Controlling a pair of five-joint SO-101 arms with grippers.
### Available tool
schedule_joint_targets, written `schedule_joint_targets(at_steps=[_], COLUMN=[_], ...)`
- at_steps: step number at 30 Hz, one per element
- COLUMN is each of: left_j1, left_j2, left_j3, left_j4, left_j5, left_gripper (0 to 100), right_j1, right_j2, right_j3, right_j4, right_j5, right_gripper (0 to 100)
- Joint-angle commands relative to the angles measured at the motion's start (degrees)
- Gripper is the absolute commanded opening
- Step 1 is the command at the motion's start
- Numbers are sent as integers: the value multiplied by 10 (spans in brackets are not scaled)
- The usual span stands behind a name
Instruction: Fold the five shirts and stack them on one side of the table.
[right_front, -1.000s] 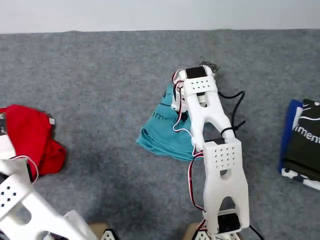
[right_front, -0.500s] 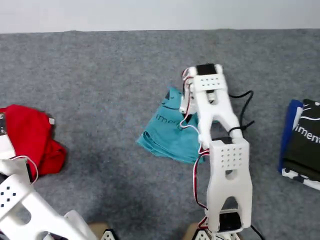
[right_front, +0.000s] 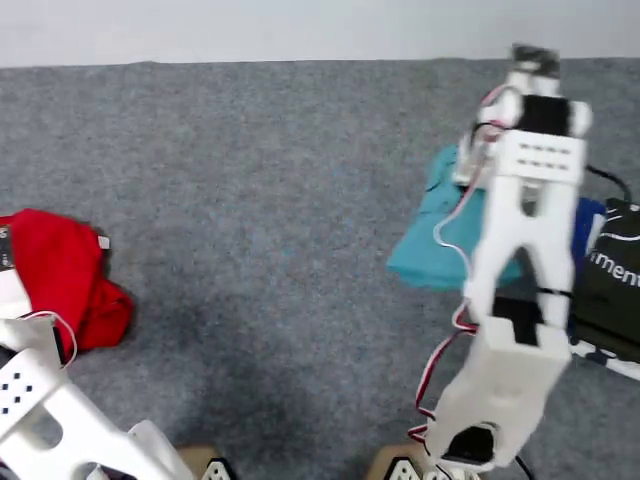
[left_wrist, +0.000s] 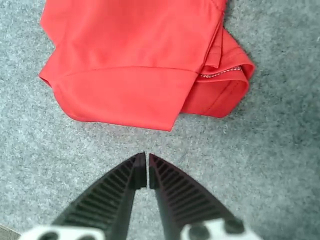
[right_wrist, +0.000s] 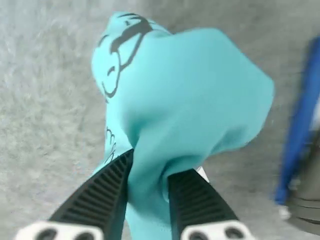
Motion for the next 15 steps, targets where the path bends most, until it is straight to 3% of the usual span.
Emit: schedule_joint_targets(at_steps=[1,15], left_j1=[-1,-1], left_j2=[-12,-12], left_j3=[-6,-2], left_j4=[-5,-4], left_j5=[-4,-4], left_gripper=[16,16], right_j1=[54,235], right_j2=[-73,-110], right_j3=[-9,-9], right_j4=[25,24], right_j5=[43,153], right_gripper=[8,8])
